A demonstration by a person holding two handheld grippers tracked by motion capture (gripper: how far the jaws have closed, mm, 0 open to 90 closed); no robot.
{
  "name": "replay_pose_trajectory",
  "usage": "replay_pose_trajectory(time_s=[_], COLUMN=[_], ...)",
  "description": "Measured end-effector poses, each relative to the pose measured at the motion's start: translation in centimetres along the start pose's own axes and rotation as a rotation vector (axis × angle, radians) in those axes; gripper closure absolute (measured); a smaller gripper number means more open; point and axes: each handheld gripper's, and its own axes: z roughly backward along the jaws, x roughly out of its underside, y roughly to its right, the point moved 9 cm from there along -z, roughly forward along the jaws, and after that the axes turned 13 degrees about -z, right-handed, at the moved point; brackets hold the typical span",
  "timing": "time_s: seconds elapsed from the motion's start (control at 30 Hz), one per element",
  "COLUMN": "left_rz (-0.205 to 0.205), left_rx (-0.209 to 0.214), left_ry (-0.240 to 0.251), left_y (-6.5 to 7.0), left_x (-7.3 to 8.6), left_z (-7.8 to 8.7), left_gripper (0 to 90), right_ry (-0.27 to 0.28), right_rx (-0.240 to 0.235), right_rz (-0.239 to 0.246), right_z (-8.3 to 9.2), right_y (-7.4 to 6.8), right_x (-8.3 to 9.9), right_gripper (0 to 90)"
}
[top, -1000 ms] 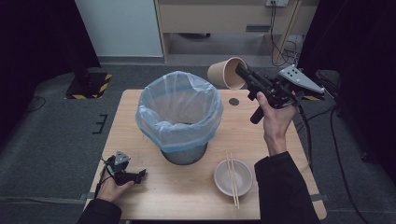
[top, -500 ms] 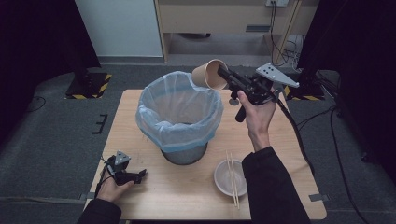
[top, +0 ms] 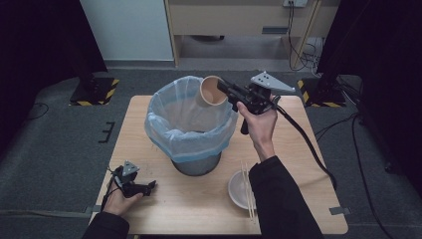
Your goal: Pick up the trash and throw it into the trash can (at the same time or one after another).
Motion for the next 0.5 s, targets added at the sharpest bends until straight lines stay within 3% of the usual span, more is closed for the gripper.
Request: replay_pose_trajectory(time_s=[0.13,0.27,0.37,0.5], left_rz=[0.000,-0.001,-0.001,-0.001], left_rx=[0.000,0.001,0.001,0.001], left_ry=[0.000,0.000,0.000,0.000], left_y=[0.0,0.0,0.0,0.0], left_x=[0.0,0.0,0.0,0.0], left_z=[0.0,0.0,0.0,0.0], left_gripper=[0.0,0.0,0.0,0.0], right_ry=[-0.024,-0.007,0.045,0.065], right_rx=[-0.003,0.004,0.041,0.069], right_rz=[0.009,0.018,0.033,0.056], right_z=[-0.5,-0.2,1.5,3.5], right_y=[0.0,0.2,0.8,1.1], right_x=[0.7,0.3,-1.7,-3.0], right_gripper=[70.3,65.4,59.7,55.5])
